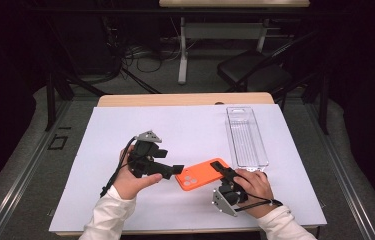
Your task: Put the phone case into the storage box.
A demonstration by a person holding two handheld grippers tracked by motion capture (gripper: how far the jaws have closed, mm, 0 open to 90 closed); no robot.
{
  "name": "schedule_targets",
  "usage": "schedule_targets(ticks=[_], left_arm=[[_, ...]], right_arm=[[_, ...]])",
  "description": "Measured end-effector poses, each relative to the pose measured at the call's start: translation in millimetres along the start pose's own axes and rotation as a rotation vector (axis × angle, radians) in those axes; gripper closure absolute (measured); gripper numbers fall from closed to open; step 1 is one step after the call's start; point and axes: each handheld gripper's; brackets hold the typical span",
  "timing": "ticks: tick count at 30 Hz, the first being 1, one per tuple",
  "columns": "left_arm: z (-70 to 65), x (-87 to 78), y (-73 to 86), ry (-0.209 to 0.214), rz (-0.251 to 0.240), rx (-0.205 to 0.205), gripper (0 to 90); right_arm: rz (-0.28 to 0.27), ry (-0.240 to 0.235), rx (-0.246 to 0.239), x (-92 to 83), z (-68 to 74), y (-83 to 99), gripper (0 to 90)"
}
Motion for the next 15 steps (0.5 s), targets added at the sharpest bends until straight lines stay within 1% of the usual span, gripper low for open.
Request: schedule_targets(ticks=[3,4,5,6,9,11,12,13,14,15], left_arm=[[1.2,-2.3,0.5,-0.005,-0.004,-0.001,16.7],[1.9,-3.2,0.6,-0.004,-0.005,-0.002,16.7],[2.5,-3.4,0.9,-0.006,-0.01,-0.005,16.7],[3.2,-4.0,1.2,-0.011,-0.012,-0.005,16.8],[5.5,-5.7,1.8,-0.016,-0.017,-0.008,17.1],[6.2,-6.0,2.1,-0.021,-0.023,-0.01,17.1],[6.4,-6.0,2.1,-0.02,-0.024,-0.011,17.1],[6.7,-5.9,2.2,-0.02,-0.026,-0.007,17.1],[6.9,-6.1,2.2,-0.022,-0.024,0.0,17.7],[7.1,-6.1,2.3,-0.02,-0.023,0.002,19.5]], right_arm=[[0.045,-0.008,0.008,-3.5,-1.7,0.7,86.8],[-0.019,-0.032,0.049,1.1,-1.4,2.7,86.8],[-0.019,-0.032,0.049,1.1,-1.4,2.7,86.8],[-0.032,-0.04,0.06,1.9,-2.3,3.0,86.8],[-0.039,-0.081,0.123,2.0,-3.6,5.2,86.9],[-0.055,-0.093,0.139,3.5,-5.2,6.5,86.9],[-0.046,-0.104,0.151,2.9,-5.4,7.1,86.9],[-0.05,-0.113,0.154,3.4,-6.3,7.7,87.0],[-0.046,-0.128,0.176,3.5,-5.3,8.2,87.0],[-0.05,-0.136,0.177,4.1,-6.2,8.8,87.0]])
Point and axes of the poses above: each handheld gripper's, and its own axes: x roughly forward along the jaws, y roughly out of its underside, z roughly to its left, and after that the axes turned 12 degrees about z, right-handed
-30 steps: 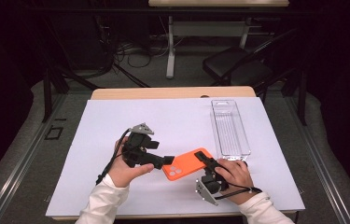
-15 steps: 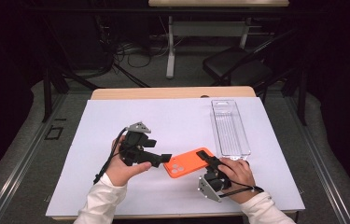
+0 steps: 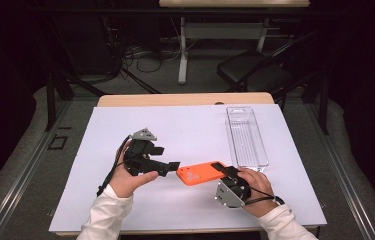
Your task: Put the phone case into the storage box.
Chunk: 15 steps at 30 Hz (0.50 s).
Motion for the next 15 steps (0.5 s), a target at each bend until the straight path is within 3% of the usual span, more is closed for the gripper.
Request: schedule_targets(ticks=[7,11,15], left_arm=[[3.7,-2.0,1.2,-0.005,-0.012,-0.015,19.6],[6.5,-1.3,2.5,0.026,0.013,-0.035,26.0],[8.1,-2.3,2.6,0.014,-0.008,-0.033,26.0]], right_arm=[[-0.028,-0.06,0.078,2.2,-2.0,2.8,87.0],[-0.02,-0.1,0.125,2.8,-3.7,5.5,87.0],[-0.033,-0.133,0.166,3.5,-6.1,7.3,87.0]])
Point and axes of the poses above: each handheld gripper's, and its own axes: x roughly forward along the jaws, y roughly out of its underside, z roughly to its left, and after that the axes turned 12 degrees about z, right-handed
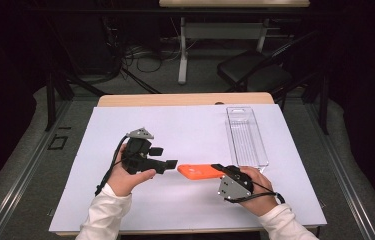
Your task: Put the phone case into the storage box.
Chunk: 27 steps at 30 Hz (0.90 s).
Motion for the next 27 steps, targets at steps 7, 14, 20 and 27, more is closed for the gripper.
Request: schedule_targets(ticks=[7,14,20,27], left_arm=[[2.0,-1.8,1.1,-0.005,-0.014,0.002,26.0],[2.3,-2.2,1.6,-0.028,-0.042,0.014,26.0],[-0.8,-0.2,1.2,-0.026,-0.043,0.029,27.1],[-4.3,3.3,0.7,-0.016,-0.018,0.039,33.9]], right_arm=[[-0.026,-0.081,0.111,0.4,-5.9,3.7,87.0],[-0.043,-0.158,0.229,2.2,-11.6,8.5,87.0],[-0.073,-0.211,0.324,3.4,-15.4,12.8,87.0],[-0.089,-0.235,0.376,4.5,-17.0,15.9,87.0]])
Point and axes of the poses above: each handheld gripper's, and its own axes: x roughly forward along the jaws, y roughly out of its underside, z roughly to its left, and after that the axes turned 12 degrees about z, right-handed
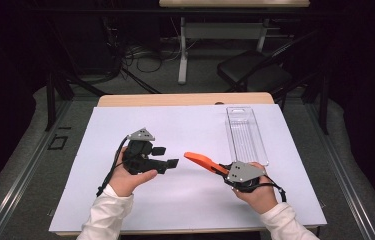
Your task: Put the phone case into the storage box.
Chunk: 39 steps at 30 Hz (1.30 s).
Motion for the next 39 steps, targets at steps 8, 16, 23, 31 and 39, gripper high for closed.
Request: schedule_targets(ticks=[8,16,23,31,39], left_arm=[[-4.9,1.2,-0.5,-0.008,-0.005,0.014,41.1],[-9.2,3.3,-1.4,-0.002,-0.02,0.037,45.1],[-12.6,4.0,-1.5,0.013,-0.046,0.042,47.3],[-14.0,5.9,-1.8,0.016,-0.043,0.053,47.9],[-15.2,6.1,-1.9,0.032,-0.055,0.061,48.7]], right_arm=[[-0.016,-0.022,0.026,0.7,-0.9,0.3,87.0],[-0.028,-0.04,0.046,0.7,-0.6,0.0,87.0],[-0.041,-0.061,0.066,1.7,0.2,-0.2,87.0],[-0.061,-0.083,0.079,2.4,1.9,-1.4,87.0],[-0.069,-0.095,0.093,3.7,2.6,-0.9,87.0]])
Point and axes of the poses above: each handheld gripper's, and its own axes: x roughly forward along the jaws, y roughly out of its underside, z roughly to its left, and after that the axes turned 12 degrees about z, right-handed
